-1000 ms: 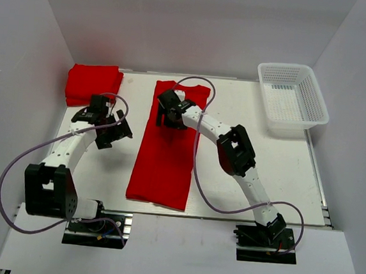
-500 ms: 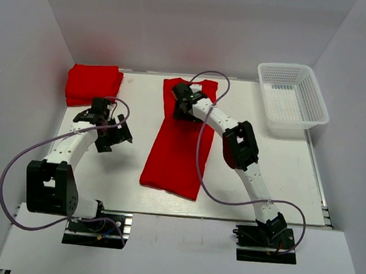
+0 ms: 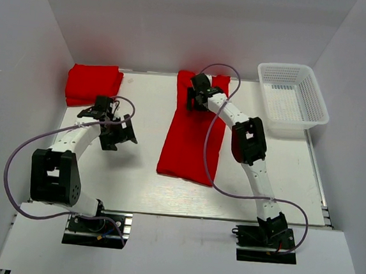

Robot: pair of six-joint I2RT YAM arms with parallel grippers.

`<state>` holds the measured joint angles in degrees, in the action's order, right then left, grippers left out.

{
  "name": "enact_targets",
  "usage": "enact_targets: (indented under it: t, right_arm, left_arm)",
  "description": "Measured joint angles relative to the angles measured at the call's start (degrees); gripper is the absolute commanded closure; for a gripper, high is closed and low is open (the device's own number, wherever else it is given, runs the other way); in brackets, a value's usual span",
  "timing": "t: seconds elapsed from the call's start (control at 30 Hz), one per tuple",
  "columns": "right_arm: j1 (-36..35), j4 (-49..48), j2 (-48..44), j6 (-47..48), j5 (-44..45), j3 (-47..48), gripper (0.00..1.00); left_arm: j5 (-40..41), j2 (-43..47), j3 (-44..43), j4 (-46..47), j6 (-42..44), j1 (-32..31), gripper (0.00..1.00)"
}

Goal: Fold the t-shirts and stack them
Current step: Rotate the tshirt 90 degrees, then grab the bottom of the folded rectangular tshirt with both arms

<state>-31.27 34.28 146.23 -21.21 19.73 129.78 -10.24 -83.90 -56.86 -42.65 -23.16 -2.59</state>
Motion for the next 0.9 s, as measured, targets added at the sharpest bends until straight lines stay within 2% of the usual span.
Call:
enact_targets:
  t: [0.23, 0.4, 0.53, 0.67, 0.77, 0.9]
  right_arm:
    - [0.17, -2.16, -8.07, 6.14, -5.64, -8.96, 0.10]
    - [-0.17, -1.73, -24.74, 6.62, -7.52, -18.47, 0.10]
    - [-0.46, -4.92, -44.85, 4.50, -7.85, -35.15, 0.10]
    - [-0.52, -6.60, -62.14, 0.39, -5.33, -55.67, 0.10]
    - [-0.63, -4.07, -67.38, -2.62, -3.87, -67.78, 0.10]
    - [-1.31, -0.94, -68.81, -6.10, -3.34, -76.04, 0.10]
  left_arm:
    - [-8.46, -0.04, 0.07, 5.29, 3.45, -2.25, 0.00]
    - [-10.29, -1.22, 0.13, 9.81, 3.72, -8.20, 0.00]
    - [-8.55, -4.59, 0.00, 11.15, 3.39, -15.96, 0.00]
    - [-2.36, -8.74, -1.57, 9.09, 2.67, -22.86, 0.00]
    - [1.97, -9.90, -1.44, 6.82, 2.12, -24.52, 0.00]
    - [5.81, -9.75, 0.70, 6.73, 1.01, -25.07, 0.00]
